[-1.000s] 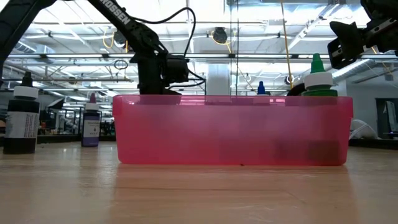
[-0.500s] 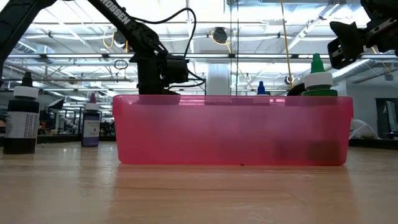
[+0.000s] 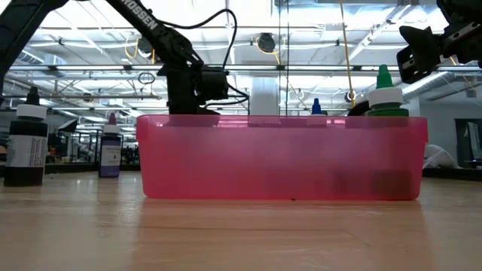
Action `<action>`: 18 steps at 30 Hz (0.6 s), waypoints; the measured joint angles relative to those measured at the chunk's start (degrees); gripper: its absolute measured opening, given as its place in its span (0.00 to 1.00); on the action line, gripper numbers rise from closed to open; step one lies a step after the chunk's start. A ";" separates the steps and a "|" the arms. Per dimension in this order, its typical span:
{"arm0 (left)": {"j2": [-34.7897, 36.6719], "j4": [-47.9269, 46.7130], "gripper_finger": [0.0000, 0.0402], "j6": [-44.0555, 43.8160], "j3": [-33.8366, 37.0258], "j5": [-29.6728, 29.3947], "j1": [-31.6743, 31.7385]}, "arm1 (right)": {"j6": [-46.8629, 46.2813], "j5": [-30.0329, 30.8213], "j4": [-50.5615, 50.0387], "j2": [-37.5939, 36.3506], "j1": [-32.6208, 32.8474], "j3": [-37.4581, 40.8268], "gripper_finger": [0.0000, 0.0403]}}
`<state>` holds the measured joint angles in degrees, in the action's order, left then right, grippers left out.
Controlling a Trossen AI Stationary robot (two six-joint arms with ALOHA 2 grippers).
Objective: Pick & Place food coloring
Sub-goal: Put the small orange food coloring bottle into the pink bin
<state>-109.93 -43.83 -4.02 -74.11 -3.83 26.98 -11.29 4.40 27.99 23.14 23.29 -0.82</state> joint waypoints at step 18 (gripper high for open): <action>7.09 -26.28 0.16 -2.31 -17.91 -7.42 -23.83 | 0.00 0.00 0.00 0.00 -0.02 -0.02 0.54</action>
<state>-102.84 -70.11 -6.33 -92.02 -11.25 3.15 -11.29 4.40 27.99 23.14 23.27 -0.84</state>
